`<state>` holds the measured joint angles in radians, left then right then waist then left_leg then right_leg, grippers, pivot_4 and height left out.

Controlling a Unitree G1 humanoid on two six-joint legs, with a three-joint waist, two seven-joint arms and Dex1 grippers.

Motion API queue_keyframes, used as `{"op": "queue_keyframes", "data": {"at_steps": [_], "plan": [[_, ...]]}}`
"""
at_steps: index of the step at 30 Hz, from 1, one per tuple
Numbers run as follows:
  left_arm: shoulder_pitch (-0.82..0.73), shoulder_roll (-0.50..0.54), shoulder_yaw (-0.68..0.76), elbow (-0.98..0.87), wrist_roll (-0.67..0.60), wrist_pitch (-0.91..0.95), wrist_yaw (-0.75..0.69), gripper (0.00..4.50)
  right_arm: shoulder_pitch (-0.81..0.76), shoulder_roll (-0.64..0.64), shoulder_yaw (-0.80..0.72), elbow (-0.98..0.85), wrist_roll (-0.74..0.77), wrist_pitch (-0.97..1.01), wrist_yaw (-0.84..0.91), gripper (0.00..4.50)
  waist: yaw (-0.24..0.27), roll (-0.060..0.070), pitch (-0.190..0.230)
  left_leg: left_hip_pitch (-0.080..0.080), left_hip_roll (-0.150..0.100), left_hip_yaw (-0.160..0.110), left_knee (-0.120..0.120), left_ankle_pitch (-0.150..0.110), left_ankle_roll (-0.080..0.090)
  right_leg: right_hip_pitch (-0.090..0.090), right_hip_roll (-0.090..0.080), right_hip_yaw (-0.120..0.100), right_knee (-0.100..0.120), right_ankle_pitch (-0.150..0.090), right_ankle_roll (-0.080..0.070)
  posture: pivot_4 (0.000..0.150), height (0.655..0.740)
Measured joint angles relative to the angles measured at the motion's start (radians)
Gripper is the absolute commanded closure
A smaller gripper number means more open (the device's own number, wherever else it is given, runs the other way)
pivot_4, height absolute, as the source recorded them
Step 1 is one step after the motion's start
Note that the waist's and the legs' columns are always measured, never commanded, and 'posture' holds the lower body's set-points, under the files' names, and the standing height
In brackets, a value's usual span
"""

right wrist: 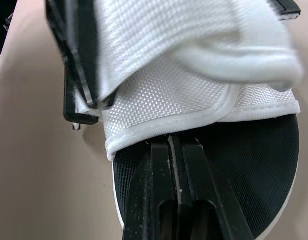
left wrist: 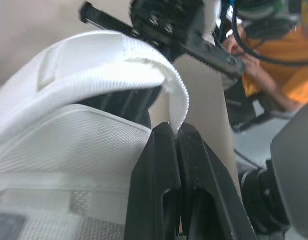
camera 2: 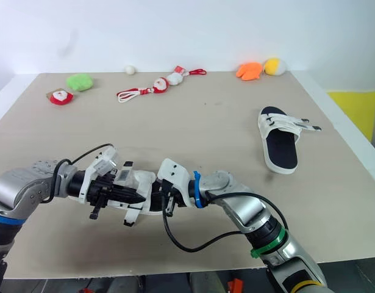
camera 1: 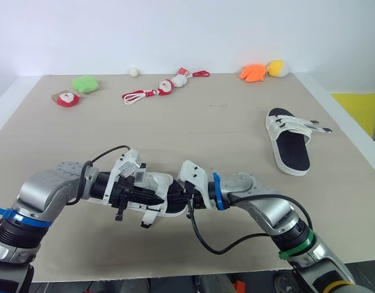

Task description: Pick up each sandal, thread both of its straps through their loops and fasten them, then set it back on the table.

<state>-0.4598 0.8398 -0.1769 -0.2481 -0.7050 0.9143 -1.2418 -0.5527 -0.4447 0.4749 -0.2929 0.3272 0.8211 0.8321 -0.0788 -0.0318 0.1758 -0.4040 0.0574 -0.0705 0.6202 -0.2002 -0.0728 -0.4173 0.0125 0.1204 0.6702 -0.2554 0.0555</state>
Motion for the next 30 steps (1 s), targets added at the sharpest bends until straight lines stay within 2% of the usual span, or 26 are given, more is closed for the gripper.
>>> {"op": "queue_keyframes", "data": {"at_steps": [3, 4, 7, 13, 14, 22, 24, 27, 28, 29, 30], "plan": [[0.009, 0.004, -0.001, -0.007, 0.008, -0.019, -0.005, 4.49, 0.0, 0.0, 0.0, 0.0, 0.0, 0.0, 0.0, 4.5, 0.0, 0.0, 0.0, 0.0, 0.0, 0.0, 0.0, 0.0, 0.0, 0.0, 0.0, 0.0, 0.0, 0.0, 0.0, 0.15, 0.74], [0.009, 0.004, -0.001, -0.008, 0.009, -0.021, -0.004, 4.23, 0.0, 0.0, 0.0, 0.0, 0.0, 0.0, 0.0, 4.5, 0.0, 0.0, 0.0, 0.0, 0.0, 0.0, 0.0, 0.0, 0.0, 0.0, 0.0, 0.0, 0.0, 0.0, 0.0, 0.15, 0.74], [0.01, 0.004, 0.002, -0.013, 0.0, -0.013, 0.0, 3.19, 0.0, 0.0, 0.0, 0.001, 0.0, 0.0, -0.001, 4.5, 0.0, 0.0, 0.0, 0.0, 0.0, 0.0, 0.0, 0.0, 0.0, 0.0, 0.0, 0.0, 0.0, 0.0, 0.0, 0.15, 0.74], [0.012, 0.002, 0.096, -0.052, -0.083, 0.059, 0.058, 0.32, 0.0, 0.001, 0.0, 0.001, -0.005, 0.0, -0.003, 4.5, 0.0, 0.0, 0.0, 0.0, 0.0, 0.0, 0.001, 0.0, 0.0, 0.0, 0.0, 0.0, 0.0, 0.0, -0.001, 0.15, 0.74], [0.013, 0.003, 0.121, -0.057, -0.095, 0.074, 0.074, 0.12, 0.0, 0.001, 0.0, 0.001, -0.005, 0.0, -0.003, 4.5, 0.0, 0.0, 0.0, 0.0, 0.0, 0.0, 0.001, 0.0, 0.0, 0.0, 0.0, 0.0, 0.0, 0.0, -0.001, 0.15, 0.74], [0.127, 0.052, 0.411, -0.221, -0.307, 0.219, 0.244, 0.12, 0.002, 0.001, 0.0, -0.005, -0.005, 0.001, 0.006, 4.5, -0.001, -0.001, 0.0, -0.001, 0.001, 0.0, -0.001, 0.0, 0.0, -0.001, 0.0, 0.0, 0.0, 0.0, 0.001, 0.15, 0.74], [0.237, 0.082, 0.52, -0.296, -0.4, 0.254, 0.275, 0.12, 0.006, 0.001, -0.001, -0.01, -0.005, 0.002, 0.008, 4.5, -0.004, 0.0, 0.001, -0.001, 0.001, 0.0, -0.002, -0.001, -0.001, -0.001, -0.001, 0.0, 0.0, 0.0, 0.001, 0.15, 0.74], [0.392, 0.084, 0.604, -0.372, -0.506, 0.292, 0.295, 0.12, 0.014, -0.008, -0.007, -0.018, -0.004, 0.004, 0.014, 4.5, -0.003, -0.001, 0.001, -0.001, 0.001, 0.001, -0.002, -0.001, -0.002, -0.001, -0.001, 0.0, -0.001, -0.001, -0.001, 0.15, 0.74], [0.437, 0.085, 0.625, -0.395, -0.517, 0.292, 0.295, 0.12, 0.01, -0.009, -0.007, -0.018, -0.005, 0.004, 0.016, 4.5, -0.003, -0.001, 0.001, -0.001, 0.001, 0.001, -0.002, -0.001, -0.002, -0.002, -0.001, 0.0, -0.002, -0.002, -0.003, 0.15, 0.74], [0.551, 0.09, 0.657, -0.448, -0.522, 0.288, 0.295, 0.12, 0.011, -0.01, -0.007, -0.017, -0.005, 0.003, 0.017, 4.5, -0.003, -0.001, 0.001, -0.001, 0.001, 0.001, -0.002, -0.001, -0.002, -0.001, -0.001, 0.0, -0.002, -0.003, -0.005, 0.15, 0.74], [0.565, 0.09, 0.656, -0.455, -0.522, 0.289, 0.295, 0.12, 0.012, -0.012, -0.008, -0.016, -0.005, 0.003, 0.019, 4.5, -0.002, 0.0, 0.001, 0.0, 0.0, 0.001, -0.002, -0.001, -0.002, -0.001, -0.002, 0.0, -0.002, -0.003, -0.005, 0.15, 0.74]]}}
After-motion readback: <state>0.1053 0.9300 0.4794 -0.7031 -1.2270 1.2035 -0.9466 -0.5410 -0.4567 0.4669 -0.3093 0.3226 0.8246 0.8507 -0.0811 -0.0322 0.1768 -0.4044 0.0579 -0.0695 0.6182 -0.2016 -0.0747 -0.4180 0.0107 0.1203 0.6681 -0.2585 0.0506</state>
